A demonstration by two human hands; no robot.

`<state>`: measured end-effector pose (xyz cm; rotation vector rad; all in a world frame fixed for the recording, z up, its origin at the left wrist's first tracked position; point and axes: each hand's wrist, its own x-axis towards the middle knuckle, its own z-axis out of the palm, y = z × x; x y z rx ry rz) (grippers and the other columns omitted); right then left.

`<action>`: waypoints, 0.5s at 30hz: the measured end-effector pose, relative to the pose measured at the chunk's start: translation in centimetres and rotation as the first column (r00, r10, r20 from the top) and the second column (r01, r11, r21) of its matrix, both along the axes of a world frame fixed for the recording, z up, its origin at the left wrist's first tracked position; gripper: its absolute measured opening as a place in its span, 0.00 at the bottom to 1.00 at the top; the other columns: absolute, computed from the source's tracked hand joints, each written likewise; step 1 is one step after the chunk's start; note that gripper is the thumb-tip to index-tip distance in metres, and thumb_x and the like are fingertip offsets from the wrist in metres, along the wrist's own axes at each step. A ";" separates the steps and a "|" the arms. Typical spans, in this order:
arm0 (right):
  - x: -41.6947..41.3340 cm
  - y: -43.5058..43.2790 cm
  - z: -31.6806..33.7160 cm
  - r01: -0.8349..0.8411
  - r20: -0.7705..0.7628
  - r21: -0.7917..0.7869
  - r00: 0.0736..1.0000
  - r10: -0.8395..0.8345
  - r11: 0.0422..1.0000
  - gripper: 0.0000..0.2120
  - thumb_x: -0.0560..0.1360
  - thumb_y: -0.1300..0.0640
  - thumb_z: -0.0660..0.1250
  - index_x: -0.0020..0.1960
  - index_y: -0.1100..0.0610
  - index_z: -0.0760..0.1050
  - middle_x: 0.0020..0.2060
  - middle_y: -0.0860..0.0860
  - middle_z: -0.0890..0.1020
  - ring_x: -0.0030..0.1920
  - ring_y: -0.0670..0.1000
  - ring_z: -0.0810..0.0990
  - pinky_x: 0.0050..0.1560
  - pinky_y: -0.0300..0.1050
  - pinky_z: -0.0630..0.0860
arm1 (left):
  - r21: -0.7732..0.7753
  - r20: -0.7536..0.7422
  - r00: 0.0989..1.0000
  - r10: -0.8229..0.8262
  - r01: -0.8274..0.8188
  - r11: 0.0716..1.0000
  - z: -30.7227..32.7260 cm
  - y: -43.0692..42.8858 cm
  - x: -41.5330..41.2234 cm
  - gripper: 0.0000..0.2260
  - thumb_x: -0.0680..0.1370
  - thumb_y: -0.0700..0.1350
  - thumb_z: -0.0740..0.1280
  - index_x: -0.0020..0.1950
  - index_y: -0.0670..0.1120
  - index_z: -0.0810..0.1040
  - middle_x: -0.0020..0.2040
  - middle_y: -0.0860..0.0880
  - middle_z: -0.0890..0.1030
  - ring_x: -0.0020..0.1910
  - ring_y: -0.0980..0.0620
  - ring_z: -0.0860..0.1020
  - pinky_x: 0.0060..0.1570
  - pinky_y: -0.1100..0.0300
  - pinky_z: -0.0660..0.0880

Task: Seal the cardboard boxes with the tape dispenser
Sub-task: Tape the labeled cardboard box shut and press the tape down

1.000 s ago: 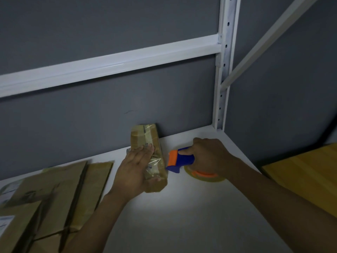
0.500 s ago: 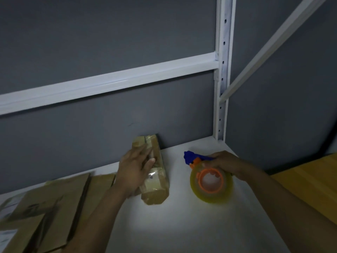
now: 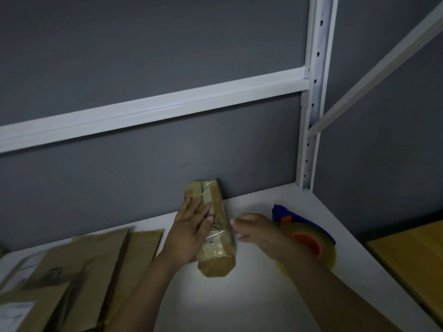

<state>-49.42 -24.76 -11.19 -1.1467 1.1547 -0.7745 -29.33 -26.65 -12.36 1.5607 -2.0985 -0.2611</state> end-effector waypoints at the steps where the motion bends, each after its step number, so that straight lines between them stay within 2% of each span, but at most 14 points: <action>1: -0.2 -0.2 0.0 0.006 0.030 -0.023 1.000 -0.005 1.000 0.11 0.79 0.53 0.64 0.55 0.60 0.75 0.51 0.53 0.80 0.54 0.53 0.78 0.59 0.47 0.75 | 0.006 -0.007 1.000 -0.001 0.001 1.000 0.0 0.0 0.1 0.26 0.80 0.62 0.54 0.75 0.53 0.64 0.78 0.55 0.55 0.76 0.60 0.45 0.68 0.72 0.38; 2: -0.3 -0.5 0.1 0.022 0.057 -0.050 0.998 -0.019 0.999 0.08 0.79 0.54 0.64 0.49 0.59 0.76 0.44 0.52 0.81 0.50 0.53 0.79 0.56 0.48 0.75 | 0.013 -0.012 1.000 -0.007 0.007 1.000 0.0 -0.1 0.2 0.23 0.82 0.58 0.56 0.75 0.54 0.64 0.78 0.55 0.54 0.76 0.60 0.45 0.69 0.70 0.39; 3: -0.3 -0.6 0.5 0.048 0.095 -0.071 0.995 -0.041 0.996 0.09 0.79 0.56 0.64 0.42 0.58 0.75 0.37 0.51 0.81 0.44 0.52 0.80 0.54 0.50 0.77 | 0.019 -0.008 1.000 -0.012 0.012 1.000 -0.1 -0.2 0.2 0.22 0.82 0.56 0.56 0.76 0.54 0.63 0.78 0.56 0.54 0.76 0.61 0.45 0.69 0.69 0.40; 5: -0.3 -0.8 0.8 0.114 0.172 -0.045 0.980 -0.104 0.993 0.11 0.78 0.58 0.65 0.37 0.58 0.73 0.27 0.49 0.78 0.34 0.50 0.79 0.49 0.52 0.79 | 0.031 0.009 1.000 -0.011 0.011 0.999 -0.1 -0.4 0.1 0.21 0.82 0.56 0.56 0.76 0.55 0.63 0.79 0.56 0.54 0.76 0.60 0.45 0.68 0.69 0.40; 7: 0.0 -0.7 0.0 0.172 0.171 0.063 0.969 -0.180 0.983 0.07 0.77 0.56 0.68 0.43 0.59 0.75 0.27 0.50 0.78 0.32 0.50 0.79 0.42 0.50 0.79 | 0.031 0.018 1.000 -0.014 0.014 0.999 -0.2 -0.4 -0.1 0.26 0.80 0.63 0.53 0.76 0.55 0.63 0.79 0.55 0.54 0.77 0.58 0.46 0.68 0.70 0.40; 8: 0.4 -0.5 -0.8 0.182 0.151 0.116 0.968 -0.198 0.976 0.09 0.76 0.53 0.68 0.46 0.59 0.75 0.30 0.51 0.79 0.32 0.50 0.79 0.40 0.48 0.79 | 0.022 0.025 0.999 -0.021 0.020 1.000 -0.3 -0.3 -0.1 0.31 0.77 0.67 0.49 0.76 0.55 0.63 0.79 0.55 0.54 0.78 0.58 0.46 0.68 0.70 0.40; 10: 1.5 0.0 -2.3 0.159 0.147 0.188 0.971 -0.188 0.969 0.15 0.76 0.47 0.67 0.50 0.61 0.77 0.35 0.53 0.81 0.33 0.50 0.79 0.39 0.46 0.78 | 0.018 0.019 1.000 -0.020 0.019 1.000 -0.3 -0.3 -0.1 0.37 0.71 0.70 0.42 0.76 0.55 0.64 0.79 0.55 0.54 0.78 0.57 0.46 0.68 0.71 0.40; 12: 2.6 0.2 -3.0 0.137 0.215 0.246 0.957 -0.192 0.960 0.21 0.75 0.43 0.65 0.50 0.62 0.78 0.34 0.53 0.79 0.30 0.48 0.74 0.39 0.45 0.75 | 0.006 0.013 1.000 -0.019 0.018 1.000 -0.4 -0.5 -0.2 0.38 0.71 0.70 0.42 0.75 0.55 0.64 0.79 0.55 0.54 0.78 0.58 0.46 0.66 0.73 0.38; 15: 3.0 0.3 -3.6 0.123 0.285 0.340 0.931 -0.227 0.932 0.19 0.75 0.42 0.66 0.43 0.59 0.78 0.25 0.49 0.73 0.26 0.46 0.67 0.30 0.39 0.68 | -0.008 0.007 1.000 -0.018 0.018 1.000 -0.5 -0.6 -0.3 0.30 0.77 0.66 0.51 0.75 0.55 0.65 0.79 0.55 0.55 0.77 0.58 0.46 0.65 0.75 0.38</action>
